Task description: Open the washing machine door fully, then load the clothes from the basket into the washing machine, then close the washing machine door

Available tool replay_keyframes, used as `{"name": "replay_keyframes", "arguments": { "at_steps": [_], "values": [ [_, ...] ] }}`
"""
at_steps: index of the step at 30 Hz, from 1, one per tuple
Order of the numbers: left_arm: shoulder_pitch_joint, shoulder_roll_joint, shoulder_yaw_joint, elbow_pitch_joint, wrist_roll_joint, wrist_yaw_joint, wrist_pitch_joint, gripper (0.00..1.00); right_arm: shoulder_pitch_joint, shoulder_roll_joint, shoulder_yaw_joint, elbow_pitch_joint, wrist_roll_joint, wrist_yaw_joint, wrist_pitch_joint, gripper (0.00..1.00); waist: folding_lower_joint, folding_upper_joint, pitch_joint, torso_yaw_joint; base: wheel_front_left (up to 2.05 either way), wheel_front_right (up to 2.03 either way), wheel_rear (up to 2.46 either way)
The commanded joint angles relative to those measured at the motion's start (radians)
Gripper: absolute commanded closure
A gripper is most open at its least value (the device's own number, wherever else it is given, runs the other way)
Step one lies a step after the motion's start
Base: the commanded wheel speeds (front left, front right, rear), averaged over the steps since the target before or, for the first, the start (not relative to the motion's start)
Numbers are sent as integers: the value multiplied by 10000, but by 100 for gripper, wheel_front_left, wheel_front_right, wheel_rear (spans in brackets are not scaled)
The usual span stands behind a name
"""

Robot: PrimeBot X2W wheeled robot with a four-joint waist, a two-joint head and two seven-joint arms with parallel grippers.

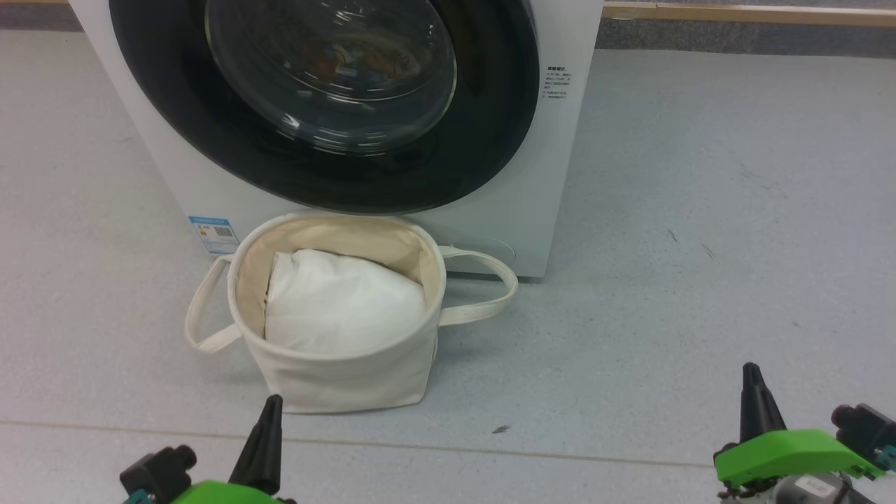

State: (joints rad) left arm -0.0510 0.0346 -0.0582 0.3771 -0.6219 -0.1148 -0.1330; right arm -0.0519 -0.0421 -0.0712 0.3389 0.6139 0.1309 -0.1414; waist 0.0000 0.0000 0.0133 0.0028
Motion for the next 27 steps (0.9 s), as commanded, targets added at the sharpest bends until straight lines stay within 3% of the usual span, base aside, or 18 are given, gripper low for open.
{"name": "replay_keyframes", "arguments": {
  "at_steps": [1,27],
  "values": [
    [-428,53,213,-393,-330,-46,55,100,-393,-53,19,-381,339,1,75,100,0,0,-2,0,0,0,0],
    [-474,85,690,-685,-3354,-82,817,100,-447,-62,-122,-558,3386,0,859,100,0,0,-34,-9,0,0,0]
  ]
}}
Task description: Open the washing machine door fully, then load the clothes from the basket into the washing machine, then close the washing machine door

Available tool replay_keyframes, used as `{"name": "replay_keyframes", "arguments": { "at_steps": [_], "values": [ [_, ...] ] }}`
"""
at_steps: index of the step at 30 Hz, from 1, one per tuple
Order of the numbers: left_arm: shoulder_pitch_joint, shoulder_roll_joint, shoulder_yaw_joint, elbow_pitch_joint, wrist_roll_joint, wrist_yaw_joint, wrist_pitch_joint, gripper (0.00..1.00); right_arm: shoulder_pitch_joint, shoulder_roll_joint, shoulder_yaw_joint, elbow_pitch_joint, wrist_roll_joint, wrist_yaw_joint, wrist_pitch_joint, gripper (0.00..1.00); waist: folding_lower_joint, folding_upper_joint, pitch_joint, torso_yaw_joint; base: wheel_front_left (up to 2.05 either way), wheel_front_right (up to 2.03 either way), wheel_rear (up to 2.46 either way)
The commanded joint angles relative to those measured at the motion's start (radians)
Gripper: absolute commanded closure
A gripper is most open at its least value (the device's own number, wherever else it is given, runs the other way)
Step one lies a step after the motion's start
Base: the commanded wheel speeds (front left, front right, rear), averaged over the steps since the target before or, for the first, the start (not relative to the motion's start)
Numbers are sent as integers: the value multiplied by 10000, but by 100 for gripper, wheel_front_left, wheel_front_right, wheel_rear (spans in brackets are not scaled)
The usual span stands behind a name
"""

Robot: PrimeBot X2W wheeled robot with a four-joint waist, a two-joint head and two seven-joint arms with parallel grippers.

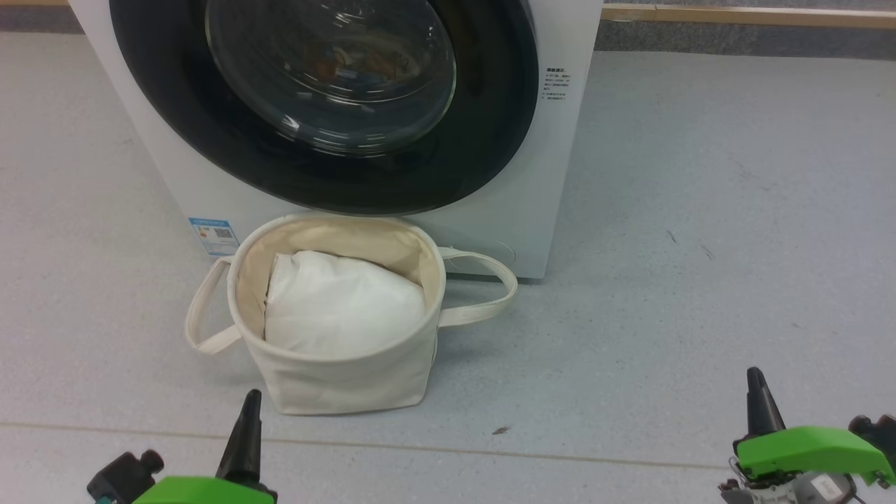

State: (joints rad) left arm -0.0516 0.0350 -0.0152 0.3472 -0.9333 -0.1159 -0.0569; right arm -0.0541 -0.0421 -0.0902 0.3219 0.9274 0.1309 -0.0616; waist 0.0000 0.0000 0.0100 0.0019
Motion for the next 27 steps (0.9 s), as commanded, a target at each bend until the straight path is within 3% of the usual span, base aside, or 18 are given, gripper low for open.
{"name": "replay_keyframes", "arguments": {
  "at_steps": [1,27],
  "values": [
    [-469,83,279,-397,-356,-72,86,100,-427,-62,62,-394,368,0,91,100,0,0,-3,-1,0,0,0],
    [-515,116,756,-689,-3381,-108,848,100,-480,-71,-78,-572,3414,-1,874,100,0,0,-35,-9,0,0,0]
  ]
}}
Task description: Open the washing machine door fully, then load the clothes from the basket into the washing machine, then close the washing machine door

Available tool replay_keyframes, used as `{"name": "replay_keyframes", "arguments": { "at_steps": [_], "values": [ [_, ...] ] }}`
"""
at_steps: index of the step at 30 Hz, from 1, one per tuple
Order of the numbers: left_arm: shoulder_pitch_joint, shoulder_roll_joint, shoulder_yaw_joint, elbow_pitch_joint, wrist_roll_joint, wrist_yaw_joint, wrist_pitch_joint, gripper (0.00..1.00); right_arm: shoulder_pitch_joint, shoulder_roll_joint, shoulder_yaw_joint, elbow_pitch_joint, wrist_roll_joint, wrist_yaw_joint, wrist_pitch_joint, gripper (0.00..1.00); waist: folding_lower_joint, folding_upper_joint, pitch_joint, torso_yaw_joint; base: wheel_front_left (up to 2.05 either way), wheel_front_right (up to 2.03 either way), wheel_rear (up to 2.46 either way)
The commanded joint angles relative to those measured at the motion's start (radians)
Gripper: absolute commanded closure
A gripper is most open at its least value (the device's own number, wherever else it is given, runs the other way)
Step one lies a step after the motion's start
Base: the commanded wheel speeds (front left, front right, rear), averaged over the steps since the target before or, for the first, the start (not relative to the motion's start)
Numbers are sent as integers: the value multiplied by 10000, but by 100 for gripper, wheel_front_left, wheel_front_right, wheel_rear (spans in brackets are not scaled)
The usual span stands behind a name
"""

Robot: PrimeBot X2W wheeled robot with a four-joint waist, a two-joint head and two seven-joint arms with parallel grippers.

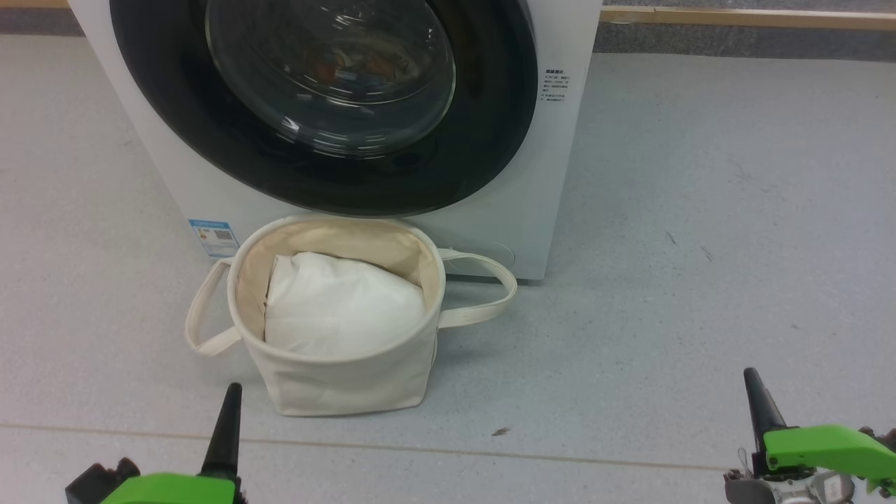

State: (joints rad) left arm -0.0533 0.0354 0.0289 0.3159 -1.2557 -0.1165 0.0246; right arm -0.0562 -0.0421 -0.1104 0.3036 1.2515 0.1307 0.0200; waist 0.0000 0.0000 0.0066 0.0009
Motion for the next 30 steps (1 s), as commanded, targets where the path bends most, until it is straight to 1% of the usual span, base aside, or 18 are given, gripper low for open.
{"name": "replay_keyframes", "arguments": {
  "at_steps": [1,29,30],
  "values": [
    [-501,113,334,-388,-274,-103,63,100,-461,-72,118,-396,291,1,88,100,0,0,-1,0,0,0,0],
    [-550,148,847,-703,-3531,-142,884,100,-518,-81,-34,-587,3572,0,931,100,0,0,-36,-9,0,0,0],
    [-550,148,847,-703,-3531,-142,884,100,-518,-81,-34,-587,3572,0,931,100,0,0,-36,-9,0,0,0]
  ]
}}
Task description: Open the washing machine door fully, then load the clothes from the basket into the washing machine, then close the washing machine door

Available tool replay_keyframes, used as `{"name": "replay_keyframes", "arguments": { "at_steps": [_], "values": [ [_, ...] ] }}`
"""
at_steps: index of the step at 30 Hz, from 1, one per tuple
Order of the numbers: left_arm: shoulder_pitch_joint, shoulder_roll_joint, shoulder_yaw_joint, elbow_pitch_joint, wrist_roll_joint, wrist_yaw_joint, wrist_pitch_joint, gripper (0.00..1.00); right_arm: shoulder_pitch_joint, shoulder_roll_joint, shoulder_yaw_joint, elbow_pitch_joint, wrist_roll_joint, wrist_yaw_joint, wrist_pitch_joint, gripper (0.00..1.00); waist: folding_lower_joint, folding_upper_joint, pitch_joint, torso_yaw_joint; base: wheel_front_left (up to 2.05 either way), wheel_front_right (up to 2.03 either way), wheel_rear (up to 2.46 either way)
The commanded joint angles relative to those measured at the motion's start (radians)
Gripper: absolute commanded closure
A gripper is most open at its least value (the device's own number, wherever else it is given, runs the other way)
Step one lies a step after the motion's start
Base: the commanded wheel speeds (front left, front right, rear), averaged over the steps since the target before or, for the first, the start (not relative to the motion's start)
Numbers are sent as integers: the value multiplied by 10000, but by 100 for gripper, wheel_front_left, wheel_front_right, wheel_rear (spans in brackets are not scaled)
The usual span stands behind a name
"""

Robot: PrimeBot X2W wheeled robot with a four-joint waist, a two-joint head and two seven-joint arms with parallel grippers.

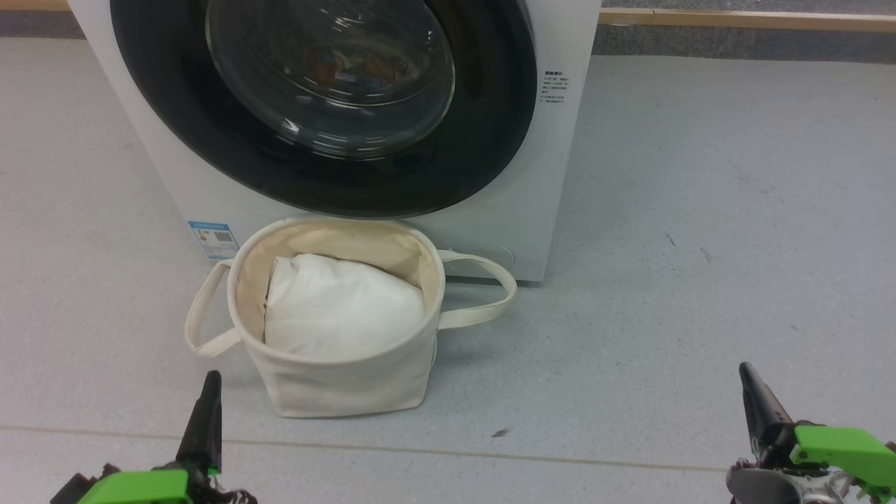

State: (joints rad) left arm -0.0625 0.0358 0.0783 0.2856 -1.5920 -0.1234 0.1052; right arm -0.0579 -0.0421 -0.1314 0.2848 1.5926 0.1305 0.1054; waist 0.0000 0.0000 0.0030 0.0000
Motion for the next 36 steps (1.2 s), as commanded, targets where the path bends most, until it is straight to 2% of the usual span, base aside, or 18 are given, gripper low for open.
{"name": "replay_keyframes", "arguments": {
  "at_steps": [1,36],
  "values": [
    [-458,144,353,-400,-168,-73,79,100,-502,-81,177,-400,161,2,78,100,0,0,0,0,0,0,0],
    [-458,144,352,-402,-168,-73,79,100,-502,-81,178,-400,162,2,77,100,0,0,0,0,0,0,0]
  ]
}}
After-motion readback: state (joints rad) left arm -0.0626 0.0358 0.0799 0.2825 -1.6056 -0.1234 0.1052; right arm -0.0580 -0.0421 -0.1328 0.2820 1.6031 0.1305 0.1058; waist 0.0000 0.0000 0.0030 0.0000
